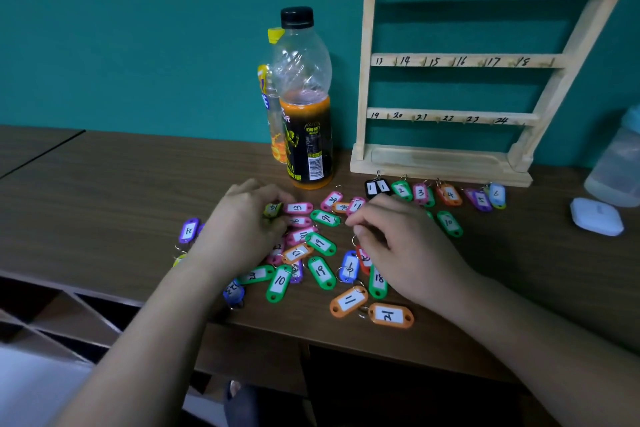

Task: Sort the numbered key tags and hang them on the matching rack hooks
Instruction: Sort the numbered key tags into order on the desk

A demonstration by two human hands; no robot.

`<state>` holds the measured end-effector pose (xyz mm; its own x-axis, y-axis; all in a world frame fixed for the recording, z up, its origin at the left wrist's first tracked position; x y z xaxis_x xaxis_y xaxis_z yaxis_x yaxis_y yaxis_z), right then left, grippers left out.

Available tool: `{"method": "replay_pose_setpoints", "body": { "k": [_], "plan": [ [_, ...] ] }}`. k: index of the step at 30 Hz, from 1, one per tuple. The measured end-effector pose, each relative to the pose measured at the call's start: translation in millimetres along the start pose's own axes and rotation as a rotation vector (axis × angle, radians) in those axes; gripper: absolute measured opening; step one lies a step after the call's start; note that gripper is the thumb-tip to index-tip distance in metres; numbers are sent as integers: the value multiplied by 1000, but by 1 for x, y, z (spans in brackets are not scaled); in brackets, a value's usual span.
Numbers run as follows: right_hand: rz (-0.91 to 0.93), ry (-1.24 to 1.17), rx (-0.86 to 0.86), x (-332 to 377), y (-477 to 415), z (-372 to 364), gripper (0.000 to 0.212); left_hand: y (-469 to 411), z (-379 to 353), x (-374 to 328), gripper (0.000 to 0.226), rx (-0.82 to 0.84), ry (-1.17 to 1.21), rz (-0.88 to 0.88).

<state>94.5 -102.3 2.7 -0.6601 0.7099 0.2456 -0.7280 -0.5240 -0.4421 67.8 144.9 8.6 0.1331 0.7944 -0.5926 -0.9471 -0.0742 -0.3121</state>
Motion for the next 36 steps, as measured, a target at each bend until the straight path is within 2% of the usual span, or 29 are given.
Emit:
{"method": "replay_pose_setpoints", "body": {
  "k": [5,9,14,18,24,29,36],
  "plan": [
    [-5,-10,-13,-3,1,-1,17,-8,-5,3,23,-72,-55,-41],
    [-10,-3,-18,-4,1,-2,16,-17,0,12,23,-151,-91,22],
    [-4,3,-24,-4,4,-4,16,-20,-3,14,16,-110,-32,28],
    [-5,15,-29,-3,4,-5,16,-23,-10,8,24,-49,-53,54],
    [-63,1,-69,-6,3,-4,15,-31,-10,6,8,-31,-48,81],
    [-127,-5,-79,-13,3,-2,15,-31,-9,7,9,-35,32,145],
    [-145,1,-107,-8,2,-3,18,-33,-17,-12,9,-139,-1,-5]
  ]
}}
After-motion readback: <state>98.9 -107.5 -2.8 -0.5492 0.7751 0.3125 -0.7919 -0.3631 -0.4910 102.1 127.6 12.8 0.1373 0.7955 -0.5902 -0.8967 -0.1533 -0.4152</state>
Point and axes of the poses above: each hand's wrist, its own y-axis away from the middle knuckle, its own z-axis out of the back of the hand, x = y × z, the point moved 4 cm from there along -y, towards the middle knuckle, and after that the axes turned 13 degrees about y, right-handed, at the moved point
